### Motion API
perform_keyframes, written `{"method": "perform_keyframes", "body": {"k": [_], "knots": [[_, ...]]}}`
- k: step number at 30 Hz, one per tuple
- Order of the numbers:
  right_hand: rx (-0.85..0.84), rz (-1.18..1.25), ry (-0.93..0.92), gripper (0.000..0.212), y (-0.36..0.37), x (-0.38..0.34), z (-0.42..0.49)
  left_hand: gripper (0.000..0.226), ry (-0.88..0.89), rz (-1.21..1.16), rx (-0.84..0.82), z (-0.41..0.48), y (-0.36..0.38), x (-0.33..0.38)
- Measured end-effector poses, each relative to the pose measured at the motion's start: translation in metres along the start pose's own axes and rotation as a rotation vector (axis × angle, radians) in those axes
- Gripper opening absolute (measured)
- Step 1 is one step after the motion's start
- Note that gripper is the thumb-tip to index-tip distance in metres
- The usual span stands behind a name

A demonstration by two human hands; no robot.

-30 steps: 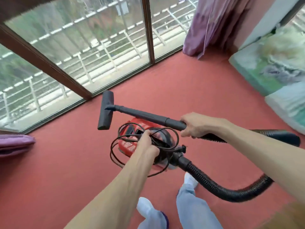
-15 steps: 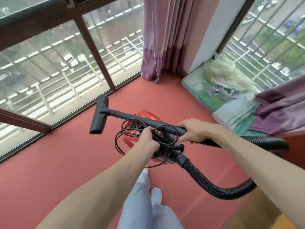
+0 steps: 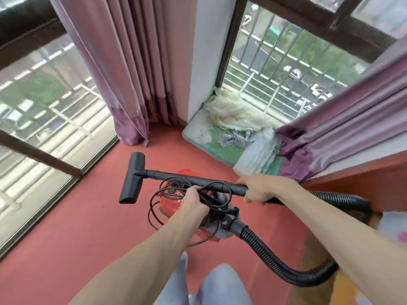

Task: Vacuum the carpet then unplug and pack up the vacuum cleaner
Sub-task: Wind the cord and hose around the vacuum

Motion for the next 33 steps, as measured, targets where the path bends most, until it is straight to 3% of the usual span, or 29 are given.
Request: {"method": "perform_keyframes", "body": {"k": [8,12,16,19,22,33], "knots": [[0.147,-0.193,0.013,0.018,-0.117,0.07,0.047,0.028,-0.02,0.019,0.011,0.042,0.151,0.019],[0.14,-0.209,0.026,0.045,-0.171,0.131,0.088,0.02,-0.026,0.052,-0.006,0.077,0.237,0.024],[0.13,-0.239,0.034,0.044,-0.226,0.199,0.148,0.014,-0.032,0.086,0.04,0.122,0.323,0.023],[0.138,-0.225,0.058,0.041,-0.262,0.251,0.193,0.024,-0.058,0.088,0.038,0.154,0.381,0.016],[0.182,-0.217,0.063,0.041,-0.285,0.293,0.235,0.033,-0.085,0.107,0.054,0.189,0.43,0.011],[0.387,-0.193,0.081,0.038,-0.33,0.39,0.408,0.03,-0.173,0.104,0.017,0.346,0.564,0.017]]}}
Point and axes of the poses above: each hand's wrist, its own z-axis towards the middle knuckle, its own y-axis out of the palm, x = y × z, the point moved 5 cm from there along z, towards the middle knuckle, and after that the axes turned 5 degrees about x, right-handed, at the moved point
